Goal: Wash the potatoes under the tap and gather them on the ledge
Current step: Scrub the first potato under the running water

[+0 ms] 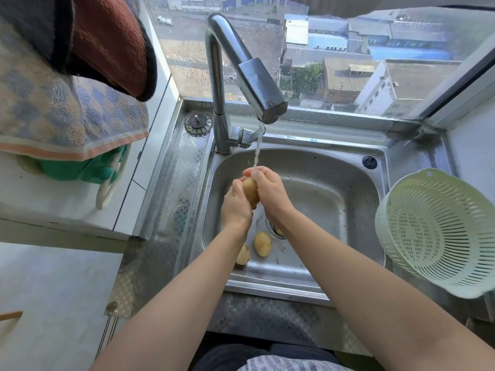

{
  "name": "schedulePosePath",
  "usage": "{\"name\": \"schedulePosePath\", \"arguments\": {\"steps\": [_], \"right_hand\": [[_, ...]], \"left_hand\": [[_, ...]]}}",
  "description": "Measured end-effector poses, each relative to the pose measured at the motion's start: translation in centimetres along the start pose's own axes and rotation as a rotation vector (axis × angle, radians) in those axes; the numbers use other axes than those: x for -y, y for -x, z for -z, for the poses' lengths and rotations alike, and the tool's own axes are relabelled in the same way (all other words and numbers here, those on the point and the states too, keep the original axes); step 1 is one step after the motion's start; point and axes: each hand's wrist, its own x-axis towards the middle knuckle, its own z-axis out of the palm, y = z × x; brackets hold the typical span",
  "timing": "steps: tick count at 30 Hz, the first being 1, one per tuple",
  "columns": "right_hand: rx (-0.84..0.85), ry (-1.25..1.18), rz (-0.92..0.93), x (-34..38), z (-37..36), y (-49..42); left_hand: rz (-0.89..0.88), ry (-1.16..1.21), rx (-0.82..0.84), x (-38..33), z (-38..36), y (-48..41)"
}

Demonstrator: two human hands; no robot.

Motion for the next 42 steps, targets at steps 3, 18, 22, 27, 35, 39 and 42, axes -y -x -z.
{"name": "schedulePosePath", "arguments": {"steps": [3,18,22,27,35,39,42], "right_hand": [[0.077,-0.091,0.029,-0.2,0.3,-0.3],[0.266,-0.162,-0.022,-1.4,1.9,0.7],[-0.027,-0.108,-0.061,-1.2,0.8,0.3],[-0.088,-0.203,-0.146,0.1,0.7,-0.8],[0.043,-0.064,-0.056,-0.2,-0.4,-0.5],[-0.094,-0.098,-0.122,1.1,-2.0,-1.5],[-0.231,-0.346,-0.305,1.6,-1.4,-2.5]], "left_hand": [[0.020,0.032,-0.052,-0.3,0.0,-0.5],[0.397,0.067,0.126,-1.2,0.7,0.3],[0.186,-0.027,0.243,-0.7,0.3,1.2],[0.007,0.033,0.168,-1.0,0.0,1.1],[0.194,-0.062,0.132,-1.0,0.7,0.6],[0.018,-0.230,-0.012,0.4,1.5,0.2],[-0.212,-0.284,0.011,0.2,1.8,0.1]]}}
